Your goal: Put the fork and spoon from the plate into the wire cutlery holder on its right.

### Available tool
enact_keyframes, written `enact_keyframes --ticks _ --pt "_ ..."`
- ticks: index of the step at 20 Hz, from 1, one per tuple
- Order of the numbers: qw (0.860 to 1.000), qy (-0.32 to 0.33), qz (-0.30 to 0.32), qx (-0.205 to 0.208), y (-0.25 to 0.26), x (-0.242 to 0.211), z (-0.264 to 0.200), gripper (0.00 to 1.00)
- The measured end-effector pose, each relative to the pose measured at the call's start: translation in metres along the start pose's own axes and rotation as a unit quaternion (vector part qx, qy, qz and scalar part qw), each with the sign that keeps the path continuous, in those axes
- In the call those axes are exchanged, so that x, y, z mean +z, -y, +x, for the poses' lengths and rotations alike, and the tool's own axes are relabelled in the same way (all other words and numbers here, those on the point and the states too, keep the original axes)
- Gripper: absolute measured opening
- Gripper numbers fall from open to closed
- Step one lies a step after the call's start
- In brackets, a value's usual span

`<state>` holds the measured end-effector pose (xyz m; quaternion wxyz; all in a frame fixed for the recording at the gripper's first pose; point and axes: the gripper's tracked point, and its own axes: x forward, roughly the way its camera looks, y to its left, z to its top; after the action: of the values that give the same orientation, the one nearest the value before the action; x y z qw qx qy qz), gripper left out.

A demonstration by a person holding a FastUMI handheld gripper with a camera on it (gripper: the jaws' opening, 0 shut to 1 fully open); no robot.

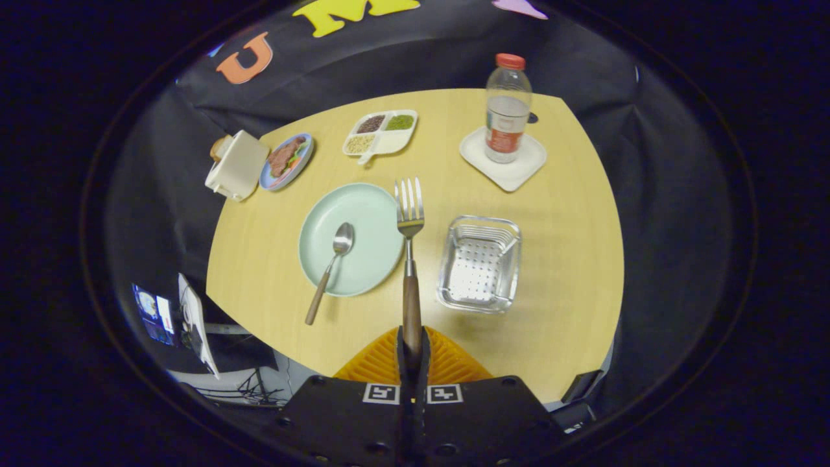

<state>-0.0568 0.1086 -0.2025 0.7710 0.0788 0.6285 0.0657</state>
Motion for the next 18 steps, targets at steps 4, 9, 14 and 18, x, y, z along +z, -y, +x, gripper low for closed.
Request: enact_keyframes --ticks 4,9,14,18 --pt "0.999 -0.037 0.034 -0.002 0.032 -0.021 0.001 0.01" --pt "0.996 -0.08 0.045 0.009 0.034 -0.023 0.005 0.01" --pt "0.995 -0.086 0.059 0.0 0.035 -0.005 0.009 0.04" --pt "0.995 -0.08 0.061 0.006 0.028 0.0 0.012 0.1"
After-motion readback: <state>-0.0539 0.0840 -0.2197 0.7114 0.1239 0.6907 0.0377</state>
